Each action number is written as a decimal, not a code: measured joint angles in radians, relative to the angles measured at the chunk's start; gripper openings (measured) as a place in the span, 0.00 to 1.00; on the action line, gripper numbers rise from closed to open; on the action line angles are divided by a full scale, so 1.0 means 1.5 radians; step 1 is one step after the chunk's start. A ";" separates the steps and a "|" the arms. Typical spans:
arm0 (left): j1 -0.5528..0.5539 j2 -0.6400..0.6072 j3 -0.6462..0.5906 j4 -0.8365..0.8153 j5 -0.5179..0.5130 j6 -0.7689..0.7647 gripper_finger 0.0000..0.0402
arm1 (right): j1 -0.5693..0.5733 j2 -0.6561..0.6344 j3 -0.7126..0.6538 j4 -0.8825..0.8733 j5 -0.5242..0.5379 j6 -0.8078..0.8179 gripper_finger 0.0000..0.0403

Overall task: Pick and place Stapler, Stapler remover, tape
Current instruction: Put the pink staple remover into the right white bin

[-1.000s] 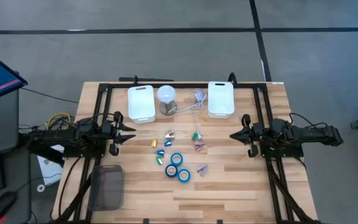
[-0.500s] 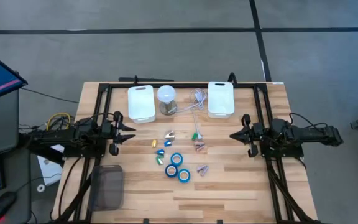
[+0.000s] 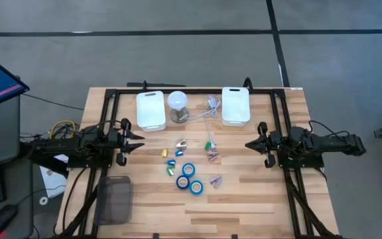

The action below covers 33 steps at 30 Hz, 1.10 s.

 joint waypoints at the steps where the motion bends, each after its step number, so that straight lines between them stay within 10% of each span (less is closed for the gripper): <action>1: 0.000 0.000 0.000 0.000 0.000 0.000 0.25 | 0.000 0.000 0.000 0.000 0.000 0.000 0.00; 33: 0.000 0.033 0.004 0.031 -0.054 -0.023 0.25 | -0.018 0.003 0.032 0.023 0.020 0.001 0.00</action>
